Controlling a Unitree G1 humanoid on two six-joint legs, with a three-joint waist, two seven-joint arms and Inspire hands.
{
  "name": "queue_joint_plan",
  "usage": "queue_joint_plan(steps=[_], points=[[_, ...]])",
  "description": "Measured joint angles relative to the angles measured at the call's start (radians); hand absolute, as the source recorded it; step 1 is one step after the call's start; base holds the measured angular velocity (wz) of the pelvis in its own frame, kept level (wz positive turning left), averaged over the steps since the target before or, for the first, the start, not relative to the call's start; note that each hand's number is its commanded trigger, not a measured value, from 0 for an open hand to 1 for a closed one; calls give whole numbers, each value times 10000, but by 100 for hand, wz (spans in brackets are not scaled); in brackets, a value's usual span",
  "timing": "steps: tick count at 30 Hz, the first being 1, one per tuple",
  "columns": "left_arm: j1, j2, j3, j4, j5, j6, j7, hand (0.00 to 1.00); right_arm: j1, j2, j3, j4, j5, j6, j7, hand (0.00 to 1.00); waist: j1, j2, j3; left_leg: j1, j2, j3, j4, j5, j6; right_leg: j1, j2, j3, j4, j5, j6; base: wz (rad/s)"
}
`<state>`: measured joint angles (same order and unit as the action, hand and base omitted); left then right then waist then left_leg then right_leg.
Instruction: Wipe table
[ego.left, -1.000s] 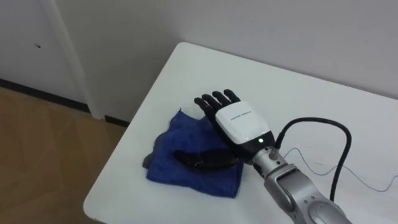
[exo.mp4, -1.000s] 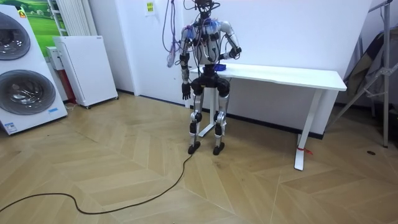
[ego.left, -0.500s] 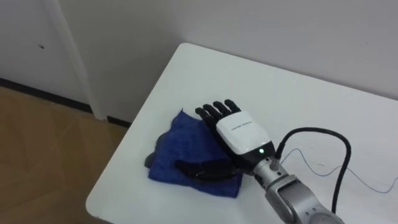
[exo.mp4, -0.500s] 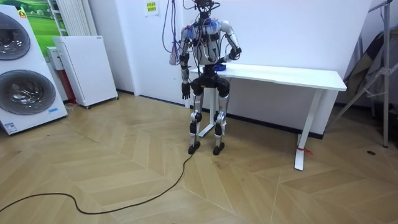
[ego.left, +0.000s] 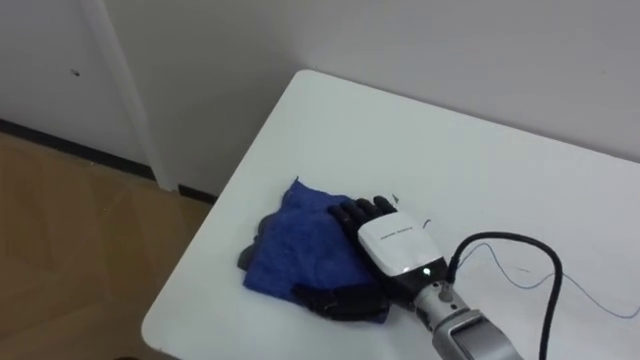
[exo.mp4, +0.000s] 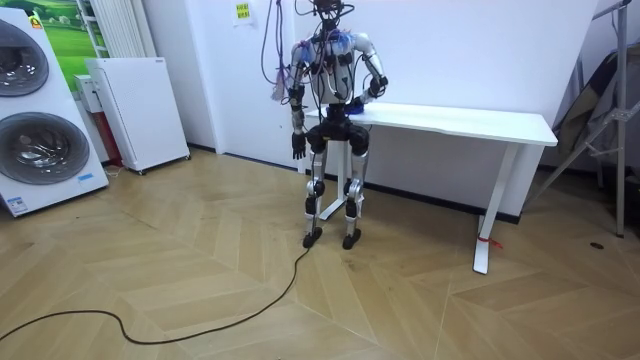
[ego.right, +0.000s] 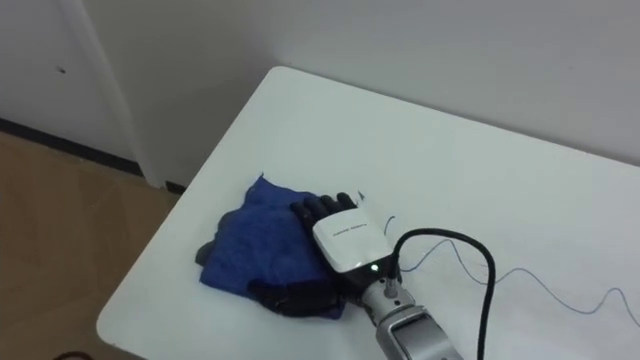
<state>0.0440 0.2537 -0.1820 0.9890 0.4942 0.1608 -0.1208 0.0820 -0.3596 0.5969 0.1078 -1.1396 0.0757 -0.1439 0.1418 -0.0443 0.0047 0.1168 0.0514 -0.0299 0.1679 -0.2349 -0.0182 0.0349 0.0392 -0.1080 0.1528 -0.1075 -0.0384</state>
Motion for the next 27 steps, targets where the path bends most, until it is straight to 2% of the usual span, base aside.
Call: queue_joint_plan(steps=[1,8,10,16,20,25,27], points=[[0,-2,-6,36,1,15,2,0,12,0,0,33,-4,-1,-71,100,-19,6,2,0,-10,0,4,0,1,3,-10,9,3,-8,9,4],[15,-31,-12,5,-6,127,24,0,-214,196,-133,569,-32,-100,-724,100,-74,35,-3,144,-28,2,-17,1,2,170,-47,-66,-11,-41,40,1],[15,-29,-23,-60,-16,128,24,0,-267,197,-229,581,-31,-106,-874,100,-76,25,-50,167,-36,1,-25,0,4,209,-55,-65,0,-80,55,6],[18,-46,11,-305,-42,121,24,0,-340,199,-392,735,60,-151,-1376,100,-59,-17,-57,317,-40,62,-54,10,21,356,-55,29,-13,-103,62,1],[17,-114,27,-367,-110,112,25,0,-296,200,-412,740,750,-394,-1479,100,-45,-56,-57,344,-55,63,-66,10,21,355,-53,88,-4,-103,63,0],[77,-114,36,-367,-20,194,69,0,-216,221,-594,904,1728,-411,-1501,100,-3,-35,-47,361,-55,94,-73,9,22,372,-48,101,-10,-102,64,1],[77,-158,12,-370,-50,256,131,0,-120,363,-717,1099,2225,-417,-1666,100,-16,45,-17,400,-55,92,-58,-5,46,457,-48,109,-32,-103,66,5]])
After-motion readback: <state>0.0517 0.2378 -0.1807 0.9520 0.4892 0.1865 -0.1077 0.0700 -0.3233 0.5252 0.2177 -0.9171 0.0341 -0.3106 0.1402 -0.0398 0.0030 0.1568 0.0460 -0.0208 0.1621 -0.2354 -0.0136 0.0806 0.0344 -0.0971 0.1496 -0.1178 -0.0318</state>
